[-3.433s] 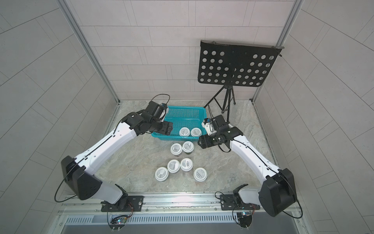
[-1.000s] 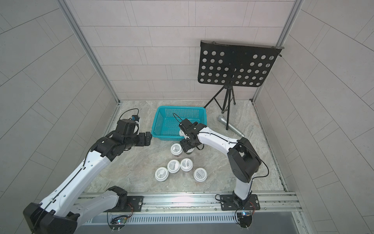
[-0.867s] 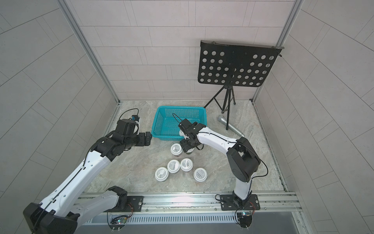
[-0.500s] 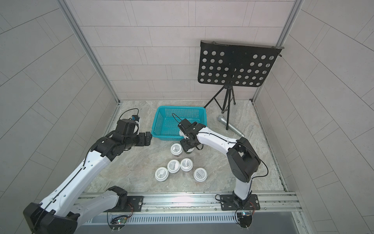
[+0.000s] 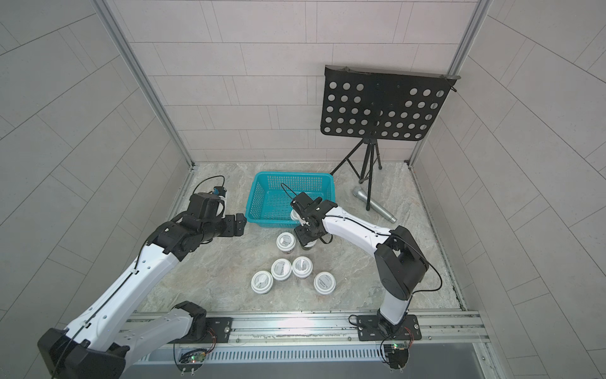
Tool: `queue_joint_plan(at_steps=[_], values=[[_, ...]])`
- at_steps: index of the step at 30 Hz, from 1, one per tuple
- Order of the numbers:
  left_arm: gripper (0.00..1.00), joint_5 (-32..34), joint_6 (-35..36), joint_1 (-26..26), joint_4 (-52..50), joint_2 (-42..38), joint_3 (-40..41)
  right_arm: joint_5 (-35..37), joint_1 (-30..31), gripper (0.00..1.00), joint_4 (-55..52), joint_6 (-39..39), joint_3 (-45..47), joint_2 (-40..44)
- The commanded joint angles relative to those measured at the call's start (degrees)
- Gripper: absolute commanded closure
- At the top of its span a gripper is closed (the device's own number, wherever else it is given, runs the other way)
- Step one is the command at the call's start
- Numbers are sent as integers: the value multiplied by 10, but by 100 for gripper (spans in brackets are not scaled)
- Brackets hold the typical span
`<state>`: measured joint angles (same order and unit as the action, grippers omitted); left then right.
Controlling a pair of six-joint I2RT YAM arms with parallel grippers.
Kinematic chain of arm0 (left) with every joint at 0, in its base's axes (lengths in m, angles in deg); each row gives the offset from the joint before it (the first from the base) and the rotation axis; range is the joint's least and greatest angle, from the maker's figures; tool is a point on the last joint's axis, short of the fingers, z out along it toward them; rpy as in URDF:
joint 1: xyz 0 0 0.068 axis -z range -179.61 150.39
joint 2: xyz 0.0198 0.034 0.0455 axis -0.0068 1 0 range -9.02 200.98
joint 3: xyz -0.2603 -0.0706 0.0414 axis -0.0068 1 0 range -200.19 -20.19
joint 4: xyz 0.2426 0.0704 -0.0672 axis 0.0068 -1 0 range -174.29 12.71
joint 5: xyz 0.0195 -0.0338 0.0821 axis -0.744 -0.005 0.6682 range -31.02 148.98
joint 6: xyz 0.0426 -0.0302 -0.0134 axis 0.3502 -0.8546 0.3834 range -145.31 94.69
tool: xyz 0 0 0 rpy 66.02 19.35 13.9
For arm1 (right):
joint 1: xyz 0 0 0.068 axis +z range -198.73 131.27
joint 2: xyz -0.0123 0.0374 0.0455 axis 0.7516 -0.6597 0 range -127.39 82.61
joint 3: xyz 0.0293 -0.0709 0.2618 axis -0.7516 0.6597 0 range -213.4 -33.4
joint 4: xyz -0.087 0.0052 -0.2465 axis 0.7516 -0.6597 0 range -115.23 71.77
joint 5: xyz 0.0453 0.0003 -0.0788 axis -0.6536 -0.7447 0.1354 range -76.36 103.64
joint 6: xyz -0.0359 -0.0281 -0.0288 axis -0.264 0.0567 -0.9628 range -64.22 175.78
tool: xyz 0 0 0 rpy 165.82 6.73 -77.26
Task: Put the yogurt in the basket
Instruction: Pick up the yogurt from the center of the board.
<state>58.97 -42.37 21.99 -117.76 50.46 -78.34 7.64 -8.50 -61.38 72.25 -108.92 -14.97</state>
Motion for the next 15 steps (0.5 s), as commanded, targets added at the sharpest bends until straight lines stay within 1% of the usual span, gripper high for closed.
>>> queue_joint_plan(at_steps=[1, 15], values=[[8, -1, 5, -3, 5, 3, 1, 1, 2, 36, -25, -11, 7, 29], [8, -6, 5, -4, 5, 4, 1, -42, -3, 38, -51, -32, -10, 78]])
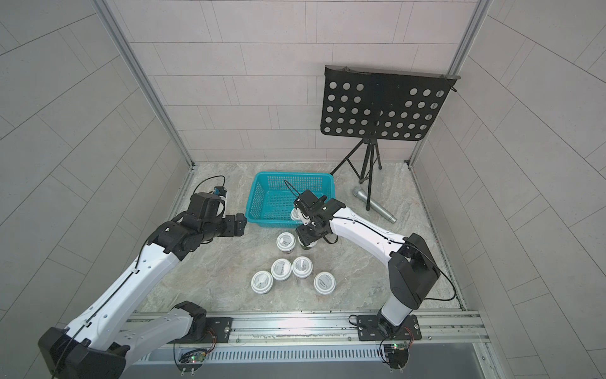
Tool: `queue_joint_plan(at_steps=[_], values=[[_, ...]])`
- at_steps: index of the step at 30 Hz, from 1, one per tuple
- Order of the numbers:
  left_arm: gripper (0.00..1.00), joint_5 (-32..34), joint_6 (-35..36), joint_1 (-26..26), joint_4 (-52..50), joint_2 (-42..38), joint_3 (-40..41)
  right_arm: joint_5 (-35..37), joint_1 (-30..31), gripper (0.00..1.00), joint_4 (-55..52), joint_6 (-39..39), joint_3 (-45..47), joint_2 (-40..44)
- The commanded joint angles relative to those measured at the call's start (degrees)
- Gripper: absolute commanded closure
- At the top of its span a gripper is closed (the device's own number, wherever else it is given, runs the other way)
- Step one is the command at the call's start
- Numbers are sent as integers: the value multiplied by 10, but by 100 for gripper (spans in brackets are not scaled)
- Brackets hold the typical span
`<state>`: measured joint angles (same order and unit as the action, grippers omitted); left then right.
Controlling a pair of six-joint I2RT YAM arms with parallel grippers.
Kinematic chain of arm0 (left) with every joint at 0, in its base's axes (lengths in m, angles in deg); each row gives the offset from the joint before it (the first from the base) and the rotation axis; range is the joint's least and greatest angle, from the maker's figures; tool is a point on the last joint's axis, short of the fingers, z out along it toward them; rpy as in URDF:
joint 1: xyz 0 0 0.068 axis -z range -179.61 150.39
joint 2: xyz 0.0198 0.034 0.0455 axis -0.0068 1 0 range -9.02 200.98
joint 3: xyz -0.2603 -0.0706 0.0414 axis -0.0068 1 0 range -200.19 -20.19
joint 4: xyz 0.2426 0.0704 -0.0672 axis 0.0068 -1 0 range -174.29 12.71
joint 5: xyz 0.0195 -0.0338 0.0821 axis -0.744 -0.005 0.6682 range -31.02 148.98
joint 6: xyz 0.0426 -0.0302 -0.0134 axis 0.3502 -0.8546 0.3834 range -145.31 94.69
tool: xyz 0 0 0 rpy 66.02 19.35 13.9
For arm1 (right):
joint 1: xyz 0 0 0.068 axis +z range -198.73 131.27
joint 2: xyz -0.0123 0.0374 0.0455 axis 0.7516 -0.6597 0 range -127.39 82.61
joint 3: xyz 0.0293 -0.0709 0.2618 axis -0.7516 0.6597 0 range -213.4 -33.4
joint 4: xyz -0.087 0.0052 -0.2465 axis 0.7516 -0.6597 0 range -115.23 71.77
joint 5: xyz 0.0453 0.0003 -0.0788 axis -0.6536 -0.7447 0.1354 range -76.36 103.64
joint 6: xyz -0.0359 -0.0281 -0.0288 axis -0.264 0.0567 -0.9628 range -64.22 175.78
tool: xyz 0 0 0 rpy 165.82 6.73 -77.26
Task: Put the yogurt in the basket
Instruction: Pick up the yogurt from the center of the board, then place the yogurt in the basket.
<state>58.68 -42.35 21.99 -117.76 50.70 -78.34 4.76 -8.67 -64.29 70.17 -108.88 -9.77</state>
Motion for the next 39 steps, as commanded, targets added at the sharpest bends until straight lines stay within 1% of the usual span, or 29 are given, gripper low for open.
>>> queue_joint_plan(at_steps=[1, 11, 20, 25, 30, 39], values=[[8, -3, 5, -4, 5, 1, 1, -15, -1, 38, -23, -13, -14, 29], [8, -3, 5, -4, 5, 1, 1, -48, -6, 38, -32, -26, -56, 54], [8, 0, 5, -6, 5, -1, 1, -99, -15, 38, -29, -31, -124, 37], [8, 5, 3, -7, 5, -3, 2, -105, -18, 38, -17, -27, -164, 2], [8, 10, 0, -10, 5, -3, 3, -96, -22, 38, 1, -15, -208, -45], [8, 7, -4, -19, 6, -3, 4, -48, -24, 38, 23, 3, -283, -144]])
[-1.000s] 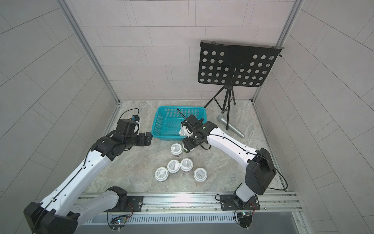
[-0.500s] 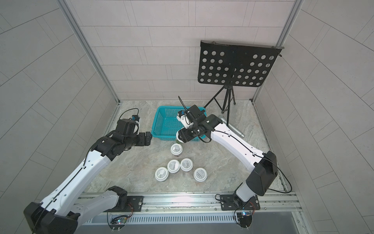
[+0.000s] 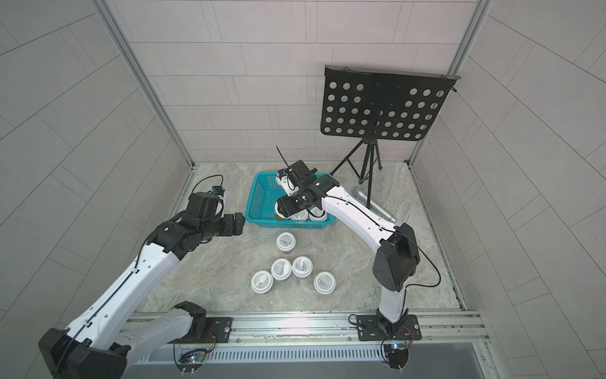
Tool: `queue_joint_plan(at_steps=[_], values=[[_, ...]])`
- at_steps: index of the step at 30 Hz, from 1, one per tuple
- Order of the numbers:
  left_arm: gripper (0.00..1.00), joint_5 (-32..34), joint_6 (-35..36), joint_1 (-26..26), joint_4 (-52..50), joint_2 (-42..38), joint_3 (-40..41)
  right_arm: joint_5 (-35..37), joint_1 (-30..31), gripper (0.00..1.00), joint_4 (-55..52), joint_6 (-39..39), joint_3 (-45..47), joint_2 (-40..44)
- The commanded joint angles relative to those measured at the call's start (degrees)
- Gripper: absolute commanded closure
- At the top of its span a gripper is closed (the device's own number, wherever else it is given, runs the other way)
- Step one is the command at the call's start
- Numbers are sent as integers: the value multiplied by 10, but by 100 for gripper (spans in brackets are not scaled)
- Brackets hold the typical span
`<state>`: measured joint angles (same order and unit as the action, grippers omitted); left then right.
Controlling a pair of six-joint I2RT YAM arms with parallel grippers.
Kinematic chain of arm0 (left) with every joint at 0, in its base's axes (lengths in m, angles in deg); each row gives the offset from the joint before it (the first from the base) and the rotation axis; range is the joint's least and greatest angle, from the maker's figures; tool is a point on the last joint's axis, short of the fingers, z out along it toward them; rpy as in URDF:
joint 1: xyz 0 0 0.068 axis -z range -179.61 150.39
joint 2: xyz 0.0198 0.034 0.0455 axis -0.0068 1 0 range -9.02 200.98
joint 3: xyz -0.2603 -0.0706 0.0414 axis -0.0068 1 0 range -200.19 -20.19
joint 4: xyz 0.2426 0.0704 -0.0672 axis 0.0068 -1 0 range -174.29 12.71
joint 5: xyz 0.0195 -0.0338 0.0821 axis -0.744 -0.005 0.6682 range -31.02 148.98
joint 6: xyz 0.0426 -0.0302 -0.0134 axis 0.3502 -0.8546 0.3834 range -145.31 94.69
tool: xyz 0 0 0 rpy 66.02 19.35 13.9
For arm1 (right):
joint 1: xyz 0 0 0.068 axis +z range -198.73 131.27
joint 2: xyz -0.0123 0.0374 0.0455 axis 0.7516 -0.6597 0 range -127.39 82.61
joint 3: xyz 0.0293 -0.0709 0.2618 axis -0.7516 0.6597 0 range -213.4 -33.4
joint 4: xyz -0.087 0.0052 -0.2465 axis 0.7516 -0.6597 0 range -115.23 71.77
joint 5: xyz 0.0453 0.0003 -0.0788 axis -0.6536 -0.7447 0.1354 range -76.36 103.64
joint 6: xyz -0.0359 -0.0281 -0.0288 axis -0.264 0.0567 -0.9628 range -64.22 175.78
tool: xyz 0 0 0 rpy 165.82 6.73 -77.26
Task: Put the yogurt in the basket
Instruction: Place the yogurt in the basket.
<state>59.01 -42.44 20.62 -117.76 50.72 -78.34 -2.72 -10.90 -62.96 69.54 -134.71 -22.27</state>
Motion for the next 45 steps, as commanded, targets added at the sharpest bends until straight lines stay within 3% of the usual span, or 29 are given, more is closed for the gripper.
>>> queue_joint_plan(at_steps=[1, 14, 29, 45], values=[[8, 3, -3, -7, 6, -3, 4, 29, -3, 38, 13, 11, -29, -27], [8, -8, -5, -16, 8, -2, 5, 58, -2, 38, -13, 7, -136, -160], [8, -23, -5, -25, 10, 3, 5, 93, 18, 38, -92, -25, -232, -255], [8, -30, -5, -28, 10, 5, 5, 144, 38, 38, -162, -59, -280, -297]])
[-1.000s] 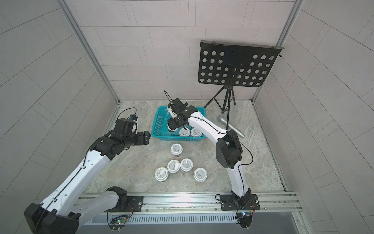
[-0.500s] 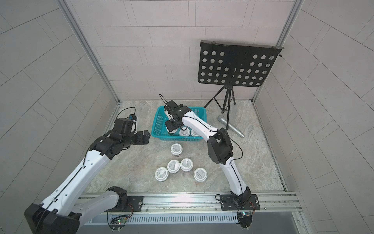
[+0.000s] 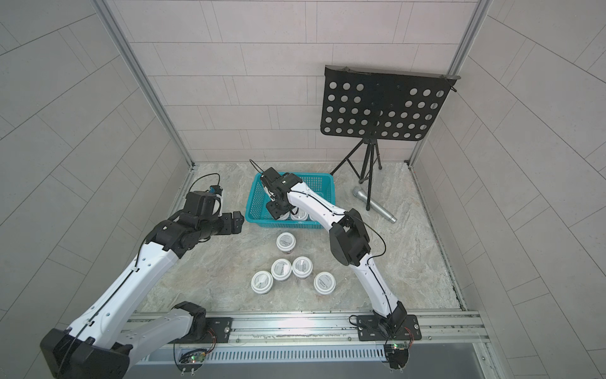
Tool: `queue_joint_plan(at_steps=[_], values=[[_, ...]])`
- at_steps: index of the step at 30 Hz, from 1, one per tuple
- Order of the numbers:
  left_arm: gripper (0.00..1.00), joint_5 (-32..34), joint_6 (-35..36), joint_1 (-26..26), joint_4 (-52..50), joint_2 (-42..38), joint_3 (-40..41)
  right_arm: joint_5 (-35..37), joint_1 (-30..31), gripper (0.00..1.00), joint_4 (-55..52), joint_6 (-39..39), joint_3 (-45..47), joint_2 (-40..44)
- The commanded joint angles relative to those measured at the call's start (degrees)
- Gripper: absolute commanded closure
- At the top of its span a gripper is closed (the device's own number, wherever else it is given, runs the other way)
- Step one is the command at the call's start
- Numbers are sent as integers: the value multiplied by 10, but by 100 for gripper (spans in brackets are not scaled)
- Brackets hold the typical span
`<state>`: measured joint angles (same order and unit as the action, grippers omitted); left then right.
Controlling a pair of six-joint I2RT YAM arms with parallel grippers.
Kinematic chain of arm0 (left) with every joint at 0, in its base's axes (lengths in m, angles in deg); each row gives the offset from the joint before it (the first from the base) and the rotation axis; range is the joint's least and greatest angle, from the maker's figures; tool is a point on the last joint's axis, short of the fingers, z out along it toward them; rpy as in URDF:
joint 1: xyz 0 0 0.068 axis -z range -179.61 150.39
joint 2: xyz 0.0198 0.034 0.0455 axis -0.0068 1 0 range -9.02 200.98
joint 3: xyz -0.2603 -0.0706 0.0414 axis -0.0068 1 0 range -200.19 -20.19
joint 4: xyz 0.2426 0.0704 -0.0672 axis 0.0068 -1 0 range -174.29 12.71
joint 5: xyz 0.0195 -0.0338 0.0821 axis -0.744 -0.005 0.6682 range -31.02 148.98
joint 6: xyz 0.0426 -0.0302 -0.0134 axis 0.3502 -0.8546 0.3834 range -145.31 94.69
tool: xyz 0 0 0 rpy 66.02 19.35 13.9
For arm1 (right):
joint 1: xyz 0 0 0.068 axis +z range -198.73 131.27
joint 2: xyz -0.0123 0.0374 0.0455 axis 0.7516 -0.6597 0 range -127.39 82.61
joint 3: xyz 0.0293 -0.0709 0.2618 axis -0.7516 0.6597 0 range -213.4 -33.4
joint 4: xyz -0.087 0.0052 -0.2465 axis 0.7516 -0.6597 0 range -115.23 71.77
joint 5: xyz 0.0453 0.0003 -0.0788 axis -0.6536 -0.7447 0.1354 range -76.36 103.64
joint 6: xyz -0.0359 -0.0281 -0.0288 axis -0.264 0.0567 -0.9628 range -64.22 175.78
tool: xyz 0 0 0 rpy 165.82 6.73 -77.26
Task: Put the yogurt in the basket
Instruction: Place the yogurt in the basket.
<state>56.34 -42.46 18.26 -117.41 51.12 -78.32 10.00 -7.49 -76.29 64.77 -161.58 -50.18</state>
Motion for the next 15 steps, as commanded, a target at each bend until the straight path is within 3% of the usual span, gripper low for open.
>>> queue_joint_plan(at_steps=[1, 15], values=[[8, -2, -4, -5, 7, 0, 5, 16, 4, 38, -30, -12, -13, -19], [8, -4, -4, -6, 7, 0, 5, 7, 6, 38, -46, -16, -34, -37]])
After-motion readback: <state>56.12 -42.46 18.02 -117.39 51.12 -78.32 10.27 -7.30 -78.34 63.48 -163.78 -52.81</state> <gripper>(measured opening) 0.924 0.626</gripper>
